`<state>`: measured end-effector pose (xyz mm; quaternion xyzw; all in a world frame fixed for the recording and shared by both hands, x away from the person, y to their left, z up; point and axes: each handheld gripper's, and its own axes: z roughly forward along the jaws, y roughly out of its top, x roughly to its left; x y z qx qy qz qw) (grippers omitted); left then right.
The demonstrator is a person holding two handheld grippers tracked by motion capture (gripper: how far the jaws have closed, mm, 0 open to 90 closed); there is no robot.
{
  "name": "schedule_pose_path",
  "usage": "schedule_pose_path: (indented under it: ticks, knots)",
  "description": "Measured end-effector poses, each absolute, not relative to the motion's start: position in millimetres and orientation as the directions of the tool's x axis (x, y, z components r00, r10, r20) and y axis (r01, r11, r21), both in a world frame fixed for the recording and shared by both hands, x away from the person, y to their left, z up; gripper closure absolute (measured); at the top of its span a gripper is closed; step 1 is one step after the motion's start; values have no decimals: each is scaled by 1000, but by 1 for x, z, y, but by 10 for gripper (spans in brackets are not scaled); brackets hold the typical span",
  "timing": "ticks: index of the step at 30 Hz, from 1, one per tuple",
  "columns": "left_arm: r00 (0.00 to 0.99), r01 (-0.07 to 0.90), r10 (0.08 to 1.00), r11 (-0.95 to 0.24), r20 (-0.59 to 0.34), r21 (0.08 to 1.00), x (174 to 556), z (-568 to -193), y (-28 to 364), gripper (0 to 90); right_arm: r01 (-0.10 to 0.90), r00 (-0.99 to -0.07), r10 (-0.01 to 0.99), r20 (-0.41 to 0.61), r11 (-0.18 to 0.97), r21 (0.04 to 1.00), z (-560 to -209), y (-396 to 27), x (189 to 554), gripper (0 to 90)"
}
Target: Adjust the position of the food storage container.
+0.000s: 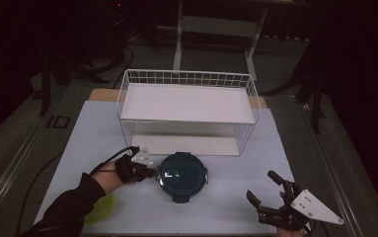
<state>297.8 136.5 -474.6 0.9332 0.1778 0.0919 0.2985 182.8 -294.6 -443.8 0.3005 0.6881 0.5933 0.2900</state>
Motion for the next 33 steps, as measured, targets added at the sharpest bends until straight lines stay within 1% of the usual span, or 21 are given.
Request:
schedule_pose_path:
  ticks: [8,24,33]
  knots:
    - [918,286,392,-767,66,575,299,-473,128,886,71,-655,754,-44,119,990,-444,-292,184,109]
    - [944,232,323,-789,64,569,304,-471,72,886,73,-659,752,-39,115,991,-444,-293,184,109]
    - [948,227,313,-787,54,573,307,-472,53,886,73,-664,747,-44,123,990,-444,-292,183,109]
